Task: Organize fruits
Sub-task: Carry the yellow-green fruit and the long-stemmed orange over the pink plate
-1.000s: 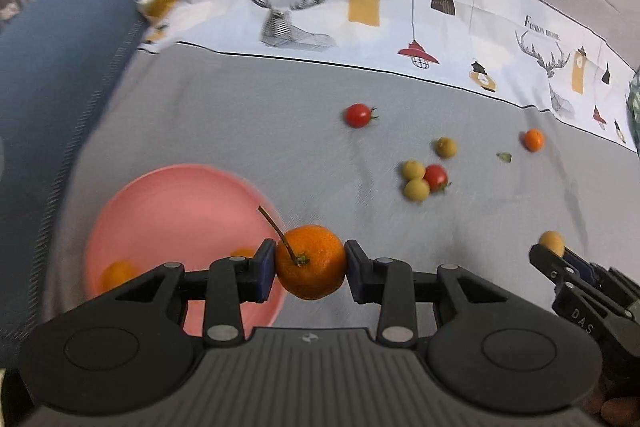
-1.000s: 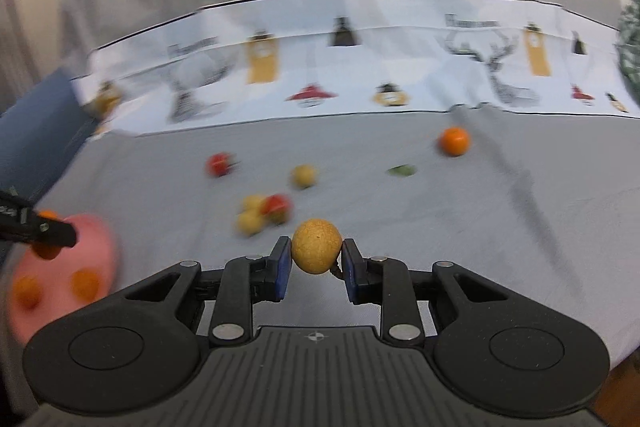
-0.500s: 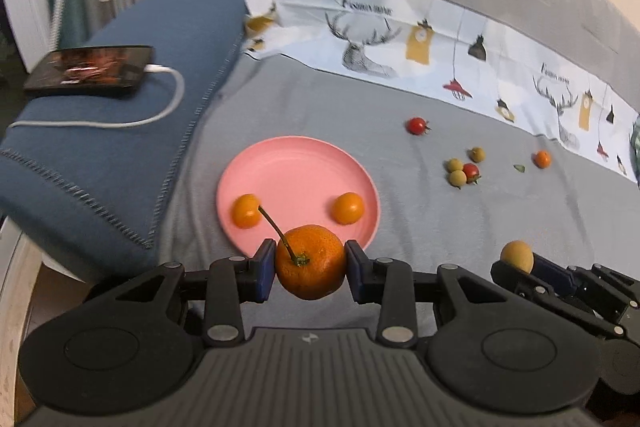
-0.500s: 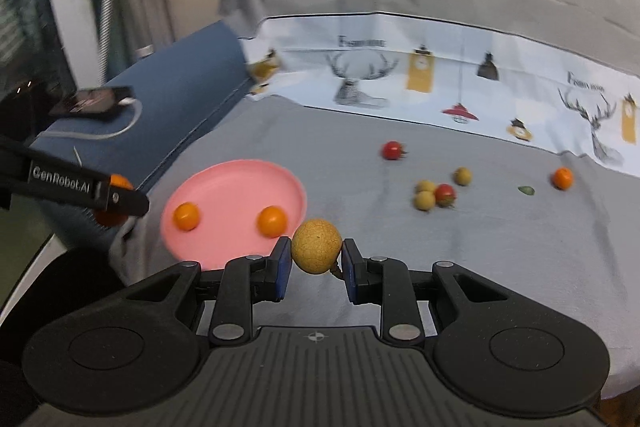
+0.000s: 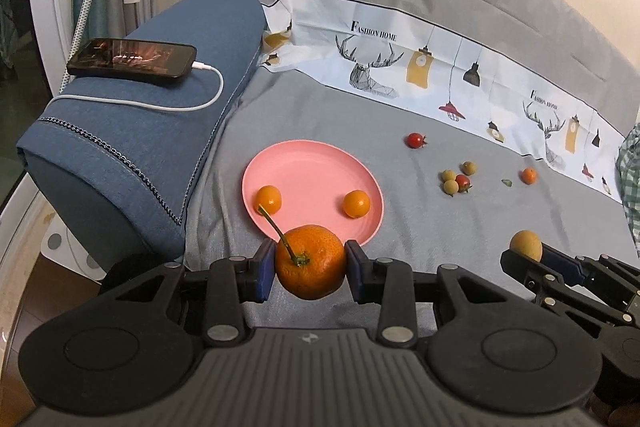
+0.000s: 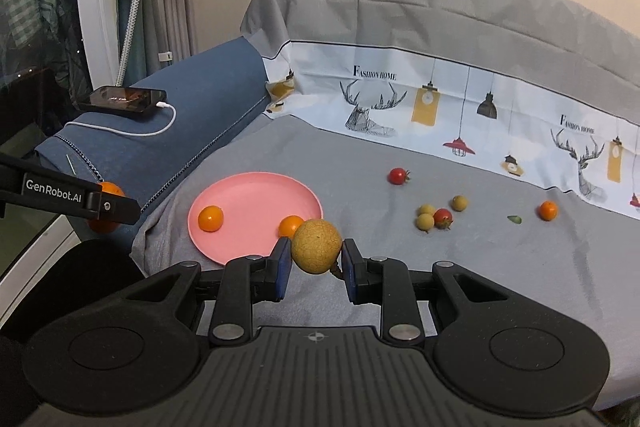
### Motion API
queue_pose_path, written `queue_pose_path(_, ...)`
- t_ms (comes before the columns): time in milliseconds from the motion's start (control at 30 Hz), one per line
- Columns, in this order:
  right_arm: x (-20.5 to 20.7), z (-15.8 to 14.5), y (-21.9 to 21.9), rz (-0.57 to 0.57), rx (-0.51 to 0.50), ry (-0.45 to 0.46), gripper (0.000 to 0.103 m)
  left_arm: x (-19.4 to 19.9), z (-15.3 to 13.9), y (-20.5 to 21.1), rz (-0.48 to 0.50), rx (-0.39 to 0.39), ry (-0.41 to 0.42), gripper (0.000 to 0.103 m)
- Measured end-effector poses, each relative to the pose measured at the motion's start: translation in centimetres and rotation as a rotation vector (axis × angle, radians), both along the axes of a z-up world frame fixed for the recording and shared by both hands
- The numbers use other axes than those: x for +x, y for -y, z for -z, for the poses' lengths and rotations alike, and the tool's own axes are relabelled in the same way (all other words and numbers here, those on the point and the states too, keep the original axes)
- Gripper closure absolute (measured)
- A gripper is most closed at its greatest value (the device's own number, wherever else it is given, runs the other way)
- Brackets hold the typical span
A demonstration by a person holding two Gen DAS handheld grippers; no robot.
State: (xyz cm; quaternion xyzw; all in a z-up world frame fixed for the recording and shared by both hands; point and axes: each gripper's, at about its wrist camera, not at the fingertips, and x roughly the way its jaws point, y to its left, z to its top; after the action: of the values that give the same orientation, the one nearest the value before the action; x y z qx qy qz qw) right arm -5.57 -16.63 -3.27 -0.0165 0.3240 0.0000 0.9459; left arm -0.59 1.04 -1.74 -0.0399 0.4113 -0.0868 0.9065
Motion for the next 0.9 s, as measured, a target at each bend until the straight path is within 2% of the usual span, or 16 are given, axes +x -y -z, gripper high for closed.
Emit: queue_pose_path(900, 0.12, 0.36, 0.1, 0.016, 0.005, -0.004, 0.075, 0.41, 0.47, 0.14, 0.002, 0.0, -0.01, 0.062)
